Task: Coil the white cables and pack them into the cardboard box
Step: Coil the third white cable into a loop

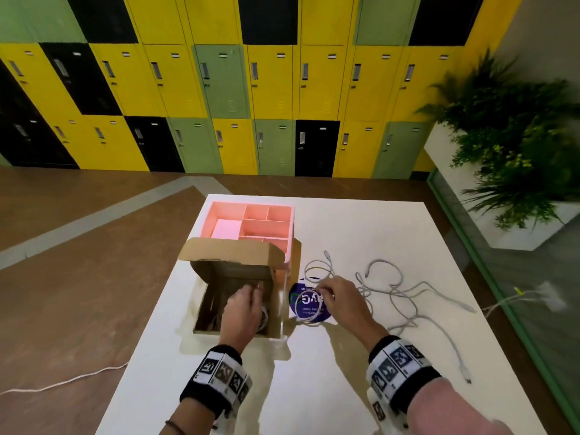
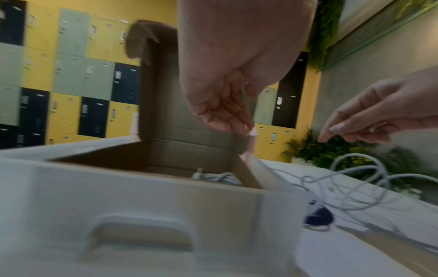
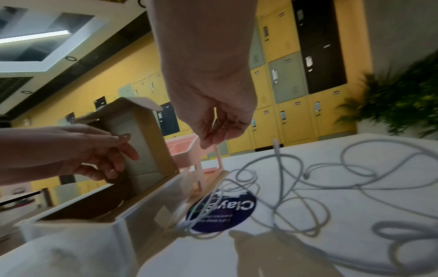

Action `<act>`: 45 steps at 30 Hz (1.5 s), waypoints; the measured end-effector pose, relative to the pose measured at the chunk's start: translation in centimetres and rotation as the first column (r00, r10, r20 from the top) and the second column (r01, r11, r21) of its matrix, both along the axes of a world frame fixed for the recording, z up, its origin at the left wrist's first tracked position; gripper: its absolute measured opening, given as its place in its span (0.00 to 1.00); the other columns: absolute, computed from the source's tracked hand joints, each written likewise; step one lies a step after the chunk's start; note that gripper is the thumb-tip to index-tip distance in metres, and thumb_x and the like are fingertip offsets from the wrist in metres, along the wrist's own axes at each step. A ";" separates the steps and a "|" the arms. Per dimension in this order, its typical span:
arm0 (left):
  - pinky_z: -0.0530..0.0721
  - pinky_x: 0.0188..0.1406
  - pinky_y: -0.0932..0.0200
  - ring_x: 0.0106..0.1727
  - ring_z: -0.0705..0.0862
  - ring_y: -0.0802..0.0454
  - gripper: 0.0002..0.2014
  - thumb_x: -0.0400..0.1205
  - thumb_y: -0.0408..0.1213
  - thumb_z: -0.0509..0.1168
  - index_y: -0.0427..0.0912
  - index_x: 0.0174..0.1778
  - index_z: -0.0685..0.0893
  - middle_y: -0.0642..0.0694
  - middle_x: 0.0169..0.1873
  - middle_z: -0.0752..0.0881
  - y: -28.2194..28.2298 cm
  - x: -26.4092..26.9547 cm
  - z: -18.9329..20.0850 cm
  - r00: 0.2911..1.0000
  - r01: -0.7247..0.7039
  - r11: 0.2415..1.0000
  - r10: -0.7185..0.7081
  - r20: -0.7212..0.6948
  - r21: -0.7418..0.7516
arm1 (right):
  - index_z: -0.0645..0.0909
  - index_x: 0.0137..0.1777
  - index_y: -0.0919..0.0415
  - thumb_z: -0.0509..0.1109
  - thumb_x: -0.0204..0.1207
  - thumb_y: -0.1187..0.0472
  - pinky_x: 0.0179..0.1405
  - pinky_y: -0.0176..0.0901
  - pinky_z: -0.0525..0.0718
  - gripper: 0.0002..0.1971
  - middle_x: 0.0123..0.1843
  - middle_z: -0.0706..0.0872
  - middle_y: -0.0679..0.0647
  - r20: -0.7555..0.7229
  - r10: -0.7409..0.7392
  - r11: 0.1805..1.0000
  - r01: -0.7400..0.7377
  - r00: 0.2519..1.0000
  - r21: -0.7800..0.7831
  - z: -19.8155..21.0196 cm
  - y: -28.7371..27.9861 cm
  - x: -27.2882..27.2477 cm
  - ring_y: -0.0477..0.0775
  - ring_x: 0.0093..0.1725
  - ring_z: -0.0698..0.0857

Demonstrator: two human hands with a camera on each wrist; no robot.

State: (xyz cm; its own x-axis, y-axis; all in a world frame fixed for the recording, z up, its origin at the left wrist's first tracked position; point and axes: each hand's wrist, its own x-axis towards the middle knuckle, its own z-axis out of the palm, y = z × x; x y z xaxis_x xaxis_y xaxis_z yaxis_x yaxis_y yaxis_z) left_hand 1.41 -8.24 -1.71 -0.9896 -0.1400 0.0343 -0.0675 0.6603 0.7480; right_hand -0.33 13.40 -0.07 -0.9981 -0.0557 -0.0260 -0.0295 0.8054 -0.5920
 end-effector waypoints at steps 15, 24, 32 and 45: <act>0.74 0.59 0.54 0.63 0.79 0.43 0.13 0.82 0.34 0.58 0.38 0.62 0.77 0.40 0.61 0.82 10.1 -1.8 -5.8 0.886 0.450 0.815 -0.356 0.298 -0.364 | 0.86 0.53 0.56 0.64 0.81 0.58 0.45 0.42 0.76 0.09 0.49 0.84 0.54 0.036 -0.077 0.997 0.076 0.996 0.021 -2.3 4.9 1.7 0.54 0.51 0.83; 0.80 0.51 0.47 0.43 0.82 0.47 0.09 0.78 0.30 0.67 0.48 0.36 0.78 0.44 0.38 0.84 9.3 -2.1 -3.4 0.834 0.500 0.866 -0.472 0.285 -0.029 | 0.81 0.66 0.45 0.65 0.77 0.70 0.47 0.31 0.74 0.23 0.58 0.76 0.49 0.021 0.140 0.988 -0.141 0.990 0.063 -1.5 4.6 1.8 0.50 0.57 0.79; 0.86 0.38 0.59 0.35 0.87 0.54 0.02 0.82 0.28 0.64 0.33 0.46 0.77 0.42 0.35 0.86 7.6 -0.6 2.9 0.777 0.442 0.738 -0.600 0.194 0.510 | 0.89 0.55 0.50 0.71 0.77 0.55 0.51 0.40 0.73 0.09 0.51 0.87 0.49 -0.123 0.116 0.990 -0.104 0.986 0.094 1.5 4.5 1.9 0.50 0.54 0.82; 0.85 0.40 0.67 0.53 0.83 0.53 0.17 0.84 0.28 0.61 0.48 0.66 0.73 0.44 0.58 0.81 6.6 0.8 4.7 0.829 0.487 0.839 -0.531 0.173 0.243 | 0.86 0.42 0.57 0.75 0.74 0.56 0.48 0.38 0.81 0.05 0.39 0.90 0.47 -0.152 0.021 0.969 -0.057 0.988 -0.241 7.7 7.7 4.1 0.39 0.43 0.85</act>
State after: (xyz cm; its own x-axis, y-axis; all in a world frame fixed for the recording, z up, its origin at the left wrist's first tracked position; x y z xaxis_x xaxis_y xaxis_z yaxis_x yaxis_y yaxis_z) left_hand 2.19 -1.59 2.97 -0.8983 0.4041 -0.1725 0.0603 0.5023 0.8626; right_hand 3.78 21.05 7.62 -0.9868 -0.0809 0.1405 -0.1597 0.6339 -0.7568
